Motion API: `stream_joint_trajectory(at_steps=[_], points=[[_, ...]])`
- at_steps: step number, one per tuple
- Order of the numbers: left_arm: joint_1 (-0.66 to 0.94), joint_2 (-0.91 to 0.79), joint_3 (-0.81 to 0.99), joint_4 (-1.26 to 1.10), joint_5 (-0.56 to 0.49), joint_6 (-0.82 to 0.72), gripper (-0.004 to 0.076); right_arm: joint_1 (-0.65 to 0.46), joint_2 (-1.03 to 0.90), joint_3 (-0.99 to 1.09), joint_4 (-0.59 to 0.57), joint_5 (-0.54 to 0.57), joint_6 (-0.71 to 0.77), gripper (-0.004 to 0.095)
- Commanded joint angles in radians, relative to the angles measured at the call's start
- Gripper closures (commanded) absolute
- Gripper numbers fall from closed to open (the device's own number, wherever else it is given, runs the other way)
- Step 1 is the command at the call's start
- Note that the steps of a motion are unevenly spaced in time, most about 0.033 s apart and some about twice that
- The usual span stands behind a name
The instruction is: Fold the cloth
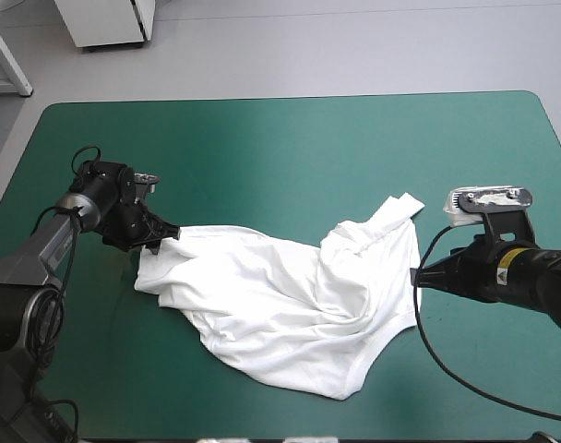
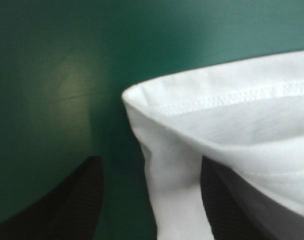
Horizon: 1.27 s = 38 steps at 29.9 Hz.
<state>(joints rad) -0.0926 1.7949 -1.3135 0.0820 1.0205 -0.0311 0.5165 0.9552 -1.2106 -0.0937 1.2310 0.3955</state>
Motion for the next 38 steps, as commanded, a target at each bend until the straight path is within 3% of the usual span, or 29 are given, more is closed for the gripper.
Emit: stream_joint_trajectory(at_steps=[1,12,15,18,25,28,32,35,38], points=[[0.003,-0.033,-0.032,-0.008,-0.035,-0.002,0.0353,-0.006,-0.006,-0.029,-0.014,-0.050,-0.005,0.0805],[0.003,0.050,-0.032,-0.082,0.007,0.040,0.0622,-0.006,-0.006,-0.029,-0.023,-0.056,-0.005,0.0805],[0.003,0.053,-0.032,-0.068,0.009,0.040,0.0728,-0.006,-0.002,-0.029,-0.039,-0.060,0.003,0.0804],[0.003,0.053,-0.032,-0.065,0.009,0.044,0.0733,-0.006,0.030,-0.029,-0.055,-0.049,0.006,0.0775],[0.003,0.053,-0.032,-0.067,0.012,0.048,0.0733,-0.025,0.198,-0.029,-0.063,-0.054,-0.007,0.0542],[0.003,0.053,-0.032,-0.067,0.012,0.048,0.0733,-0.104,0.253,-0.029,-0.001,-0.064,-0.067,0.0524],[0.003,0.053,-0.032,-0.067,0.012,0.048,0.0733,-0.272,0.312,-0.029,0.171,-0.091,-0.225,0.0524],[0.003,0.053,-0.032,-0.067,0.010,0.048,0.0733,-0.348,0.366,-0.029,0.189,-0.079,-0.300,0.0515],[0.003,0.053,-0.032,-0.067,0.004,0.048,0.0733,-0.355,0.413,-0.029,0.191,-0.086,-0.346,0.0498]])
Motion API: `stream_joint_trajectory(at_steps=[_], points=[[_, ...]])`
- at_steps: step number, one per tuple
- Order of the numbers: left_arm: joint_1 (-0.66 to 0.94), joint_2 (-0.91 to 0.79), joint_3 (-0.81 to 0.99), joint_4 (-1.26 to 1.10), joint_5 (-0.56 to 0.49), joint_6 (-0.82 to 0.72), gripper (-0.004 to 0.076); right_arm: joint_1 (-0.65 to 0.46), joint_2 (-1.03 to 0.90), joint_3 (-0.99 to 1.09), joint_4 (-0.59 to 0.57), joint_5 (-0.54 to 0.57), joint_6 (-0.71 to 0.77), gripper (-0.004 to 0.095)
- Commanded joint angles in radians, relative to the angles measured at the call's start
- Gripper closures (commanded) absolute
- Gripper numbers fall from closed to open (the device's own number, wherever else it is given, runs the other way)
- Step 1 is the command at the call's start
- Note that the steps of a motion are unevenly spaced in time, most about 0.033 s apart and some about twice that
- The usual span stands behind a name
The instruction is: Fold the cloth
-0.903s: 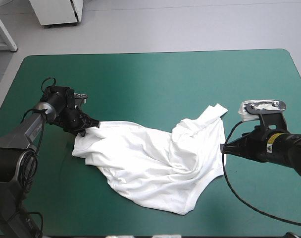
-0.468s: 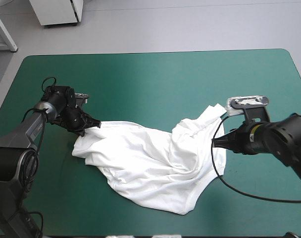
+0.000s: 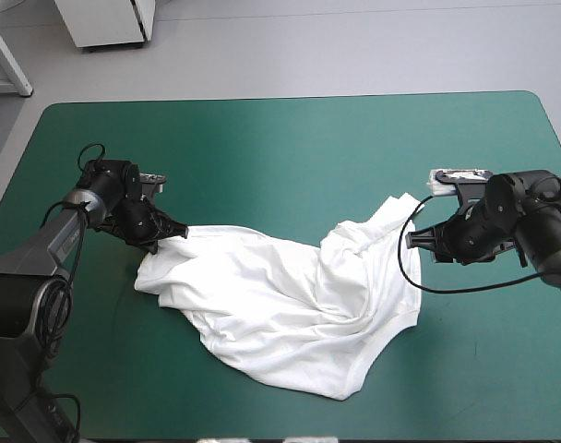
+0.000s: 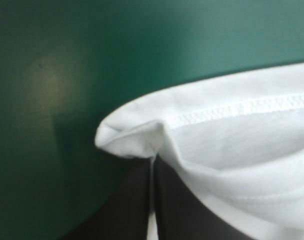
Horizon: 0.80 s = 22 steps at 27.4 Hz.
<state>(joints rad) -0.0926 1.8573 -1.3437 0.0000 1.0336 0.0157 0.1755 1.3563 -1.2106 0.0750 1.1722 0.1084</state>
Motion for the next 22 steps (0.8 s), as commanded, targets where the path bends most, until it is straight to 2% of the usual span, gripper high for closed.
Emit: stream_joint_trajectory(at_steps=[1,6,11,17,22], points=[[0.003,-0.009,-0.002,0.015,-0.010,0.001,0.0733,-0.014,0.031,-0.027,0.029,-0.039,-0.069,0.0494],[0.003,-0.009,-0.002,0.013,-0.010,0.001,0.0733,-0.014,0.119,-0.027,0.046,-0.080,-0.077,0.0476],[0.003,-0.009,-0.002,0.011,-0.010,0.001,0.0733,-0.014,0.191,0.005,0.111,-0.088,-0.116,0.0475],[0.003,-0.009,-0.002,0.011,-0.010,0.001,0.0733,-0.014,0.198,0.090,0.132,-0.163,-0.116,0.0476],[0.003,-0.009,-0.002,0.011,-0.008,0.001,0.0733,0.037,0.202,0.157,0.139,-0.231,-0.108,0.0476]])
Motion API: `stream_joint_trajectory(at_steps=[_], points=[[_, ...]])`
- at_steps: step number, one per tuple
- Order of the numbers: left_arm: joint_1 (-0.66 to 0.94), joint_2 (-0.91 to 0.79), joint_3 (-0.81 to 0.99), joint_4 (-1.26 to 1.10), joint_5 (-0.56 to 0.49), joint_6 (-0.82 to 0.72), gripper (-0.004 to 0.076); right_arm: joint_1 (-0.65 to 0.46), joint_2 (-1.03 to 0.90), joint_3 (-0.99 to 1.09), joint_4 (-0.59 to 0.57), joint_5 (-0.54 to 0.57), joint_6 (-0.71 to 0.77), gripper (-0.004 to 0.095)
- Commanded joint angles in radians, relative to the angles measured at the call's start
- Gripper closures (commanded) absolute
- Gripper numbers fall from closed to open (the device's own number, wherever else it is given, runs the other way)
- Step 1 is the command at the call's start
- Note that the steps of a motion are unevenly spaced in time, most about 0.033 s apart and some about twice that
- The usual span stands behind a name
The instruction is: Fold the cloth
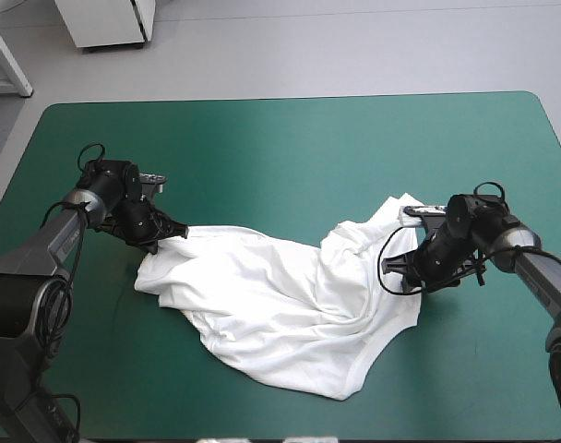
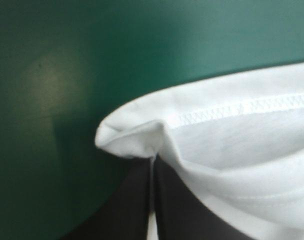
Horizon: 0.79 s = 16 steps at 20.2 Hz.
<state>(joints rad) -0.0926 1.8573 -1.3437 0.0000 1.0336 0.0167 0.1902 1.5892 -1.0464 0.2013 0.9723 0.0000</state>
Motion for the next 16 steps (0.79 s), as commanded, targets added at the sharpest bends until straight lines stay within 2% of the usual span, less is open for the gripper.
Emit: stream_joint_trajectory(at_steps=[1,5,7,8,10,13,16], points=[[0.003,-0.009,-0.002,0.011,-0.008,0.000,0.0733,0.040,-0.028,0.000,0.013,-0.041,0.000,0.0476],[0.003,-0.009,-0.002,0.010,-0.001,0.000,0.0733,0.095,-0.003,0.046,0.001,-0.080,0.064,0.0477],[0.003,-0.009,-0.002,0.010,-0.001,0.002,0.0733,0.100,0.011,0.086,-0.004,-0.085,0.089,0.0524],[0.003,-0.009,-0.002,0.010,-0.003,0.002,0.0733,0.100,0.023,0.107,-0.001,-0.083,0.091,0.0627],[0.003,-0.009,-0.002,0.000,-0.007,0.025,0.0733,0.100,0.032,0.135,0.003,-0.077,0.091,0.0913],[0.003,-0.014,-0.002,-0.024,-0.001,0.031,0.0733,0.100,0.018,0.109,0.001,-0.036,0.102,0.0925],[0.003,-0.087,-0.023,-0.019,0.045,0.059,0.0733,0.100,-0.053,-0.039,-0.021,0.042,0.102,0.0925]])
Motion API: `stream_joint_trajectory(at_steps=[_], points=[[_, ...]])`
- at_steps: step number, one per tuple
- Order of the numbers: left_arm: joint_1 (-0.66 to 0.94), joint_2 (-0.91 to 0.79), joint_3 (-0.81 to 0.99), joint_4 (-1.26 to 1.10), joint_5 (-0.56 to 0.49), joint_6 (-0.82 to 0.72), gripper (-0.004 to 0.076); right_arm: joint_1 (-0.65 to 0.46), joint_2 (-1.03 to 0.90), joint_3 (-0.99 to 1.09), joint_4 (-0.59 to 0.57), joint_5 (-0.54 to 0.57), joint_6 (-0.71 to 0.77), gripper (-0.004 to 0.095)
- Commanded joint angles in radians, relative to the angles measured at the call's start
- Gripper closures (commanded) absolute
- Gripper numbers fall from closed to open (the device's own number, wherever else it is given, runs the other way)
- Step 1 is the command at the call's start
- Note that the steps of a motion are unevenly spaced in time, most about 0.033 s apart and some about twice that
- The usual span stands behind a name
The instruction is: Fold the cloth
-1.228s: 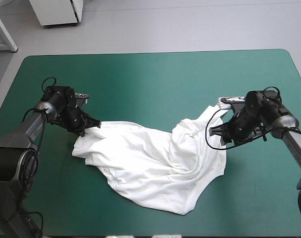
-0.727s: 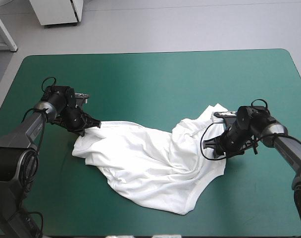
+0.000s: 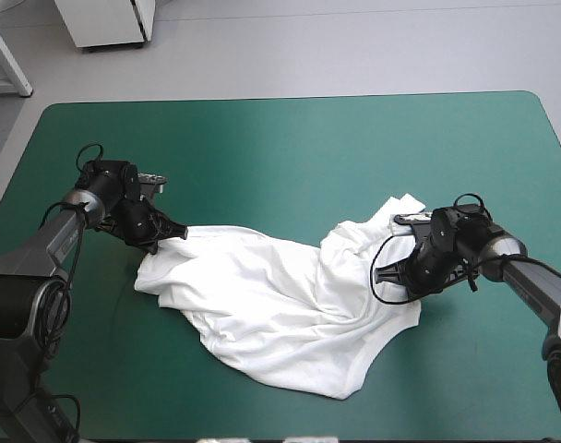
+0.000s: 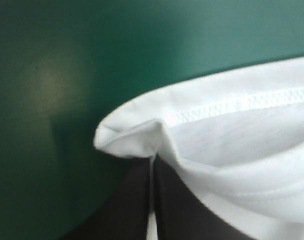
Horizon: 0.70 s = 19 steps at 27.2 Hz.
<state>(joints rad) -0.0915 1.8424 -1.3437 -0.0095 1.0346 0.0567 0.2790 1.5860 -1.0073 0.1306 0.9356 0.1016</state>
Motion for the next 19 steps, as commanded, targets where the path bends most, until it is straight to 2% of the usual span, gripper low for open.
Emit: stream_joint_trajectory(at_steps=[1,7,10,19], points=[[0.002,-0.090,-0.036,0.000,0.059,0.019,0.0733,0.011,-0.072,-0.115,0.036,0.100,0.001,0.0925],[0.002,-0.251,-0.249,0.019,0.216,0.017,0.0733,0.011,-0.191,-0.487,-0.077,0.307,0.003,0.0925],[0.002,-0.294,-0.376,0.010,0.253,0.010,0.0733,0.011,-0.222,-0.605,-0.099,0.314,0.003,0.0925],[0.002,-0.345,-0.796,-0.108,0.253,0.008,0.0733,0.011,-0.245,-0.992,-0.107,0.314,-0.052,0.0925]])
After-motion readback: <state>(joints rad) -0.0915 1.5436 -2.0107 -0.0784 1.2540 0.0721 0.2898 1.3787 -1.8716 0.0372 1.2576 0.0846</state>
